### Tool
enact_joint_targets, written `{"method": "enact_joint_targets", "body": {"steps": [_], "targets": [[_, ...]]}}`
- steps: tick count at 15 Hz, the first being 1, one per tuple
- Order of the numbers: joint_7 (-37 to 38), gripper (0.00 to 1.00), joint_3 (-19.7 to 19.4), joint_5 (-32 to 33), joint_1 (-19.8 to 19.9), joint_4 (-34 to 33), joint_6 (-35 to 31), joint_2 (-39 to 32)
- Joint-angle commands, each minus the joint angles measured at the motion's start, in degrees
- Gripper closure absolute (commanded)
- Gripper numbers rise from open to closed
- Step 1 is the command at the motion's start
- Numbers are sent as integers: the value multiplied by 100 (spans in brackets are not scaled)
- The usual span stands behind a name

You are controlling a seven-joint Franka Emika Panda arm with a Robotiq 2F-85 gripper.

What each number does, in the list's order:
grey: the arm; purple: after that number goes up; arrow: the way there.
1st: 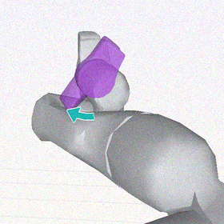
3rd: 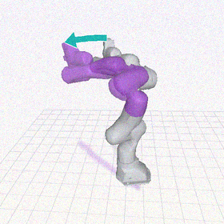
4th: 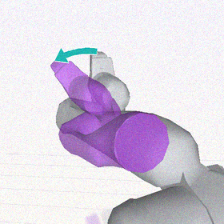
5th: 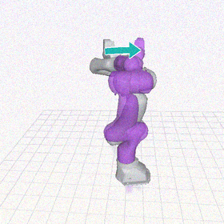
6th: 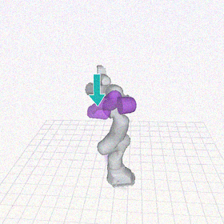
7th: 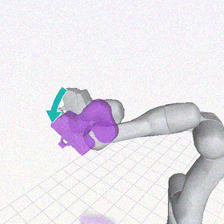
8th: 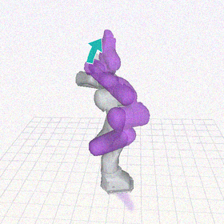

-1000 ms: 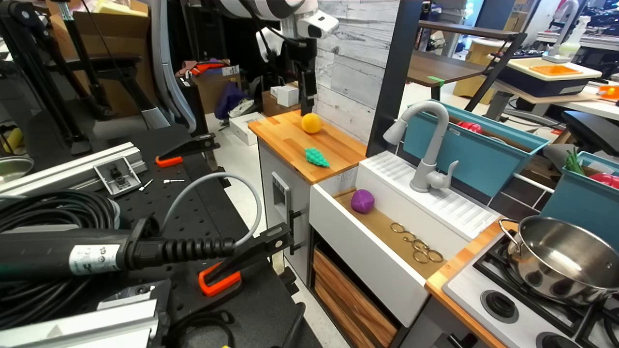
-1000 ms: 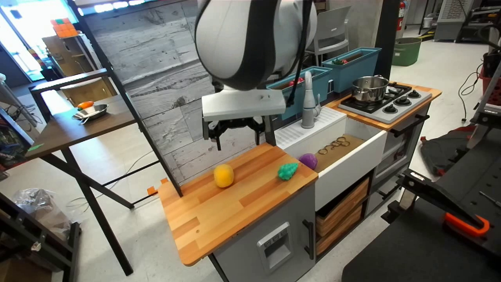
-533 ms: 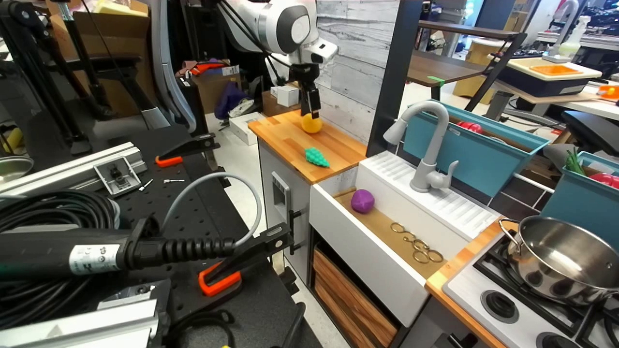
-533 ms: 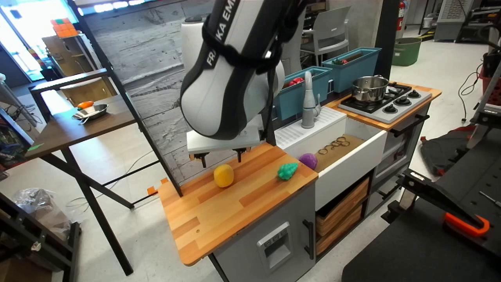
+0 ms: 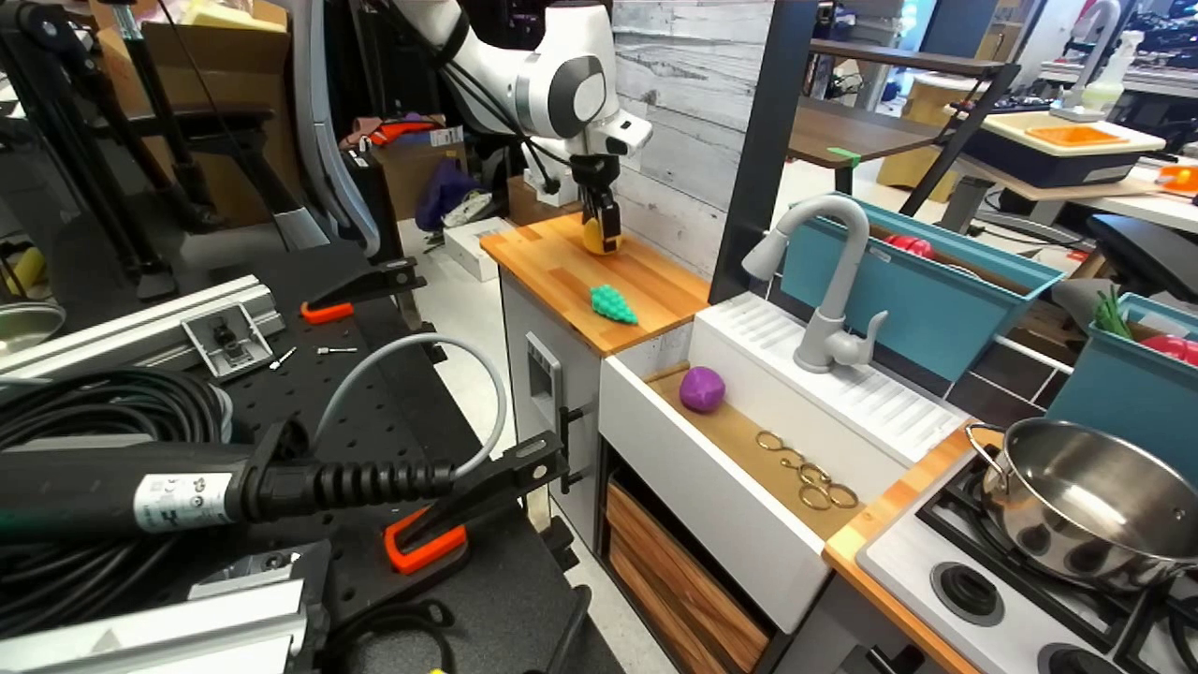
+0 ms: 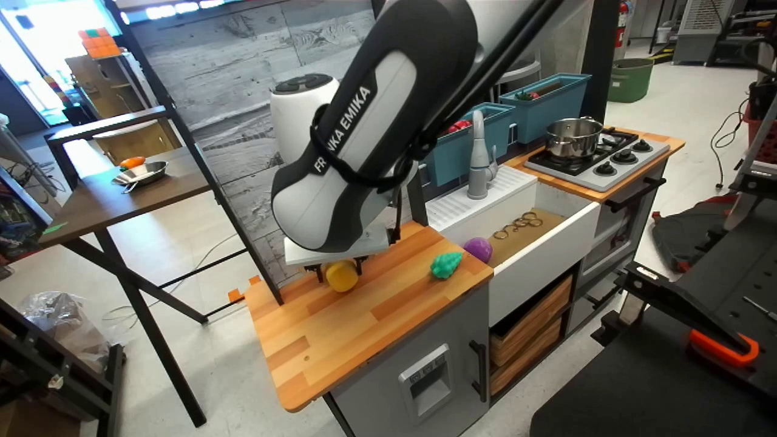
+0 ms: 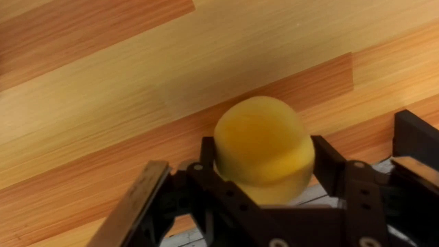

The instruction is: Move the yellow plushie closer to you

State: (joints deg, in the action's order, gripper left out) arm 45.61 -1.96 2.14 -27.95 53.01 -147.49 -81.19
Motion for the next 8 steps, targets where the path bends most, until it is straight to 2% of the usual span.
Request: {"method": "enact_joint_targets", "body": {"steps": [1,3,4,6,7,8], "targets": [[51,59,6,-30,-1,-1114,450,-614],[54,74,24,-116,34,-1182,524,-628],[90,80,42,-130,44,-916,443,-425],[148,92,116,-163,103,-962,541,-388],[145,96,177,-199,141,-865,551,-294],[95,94,276,-252,202,-696,584,-144]]}}
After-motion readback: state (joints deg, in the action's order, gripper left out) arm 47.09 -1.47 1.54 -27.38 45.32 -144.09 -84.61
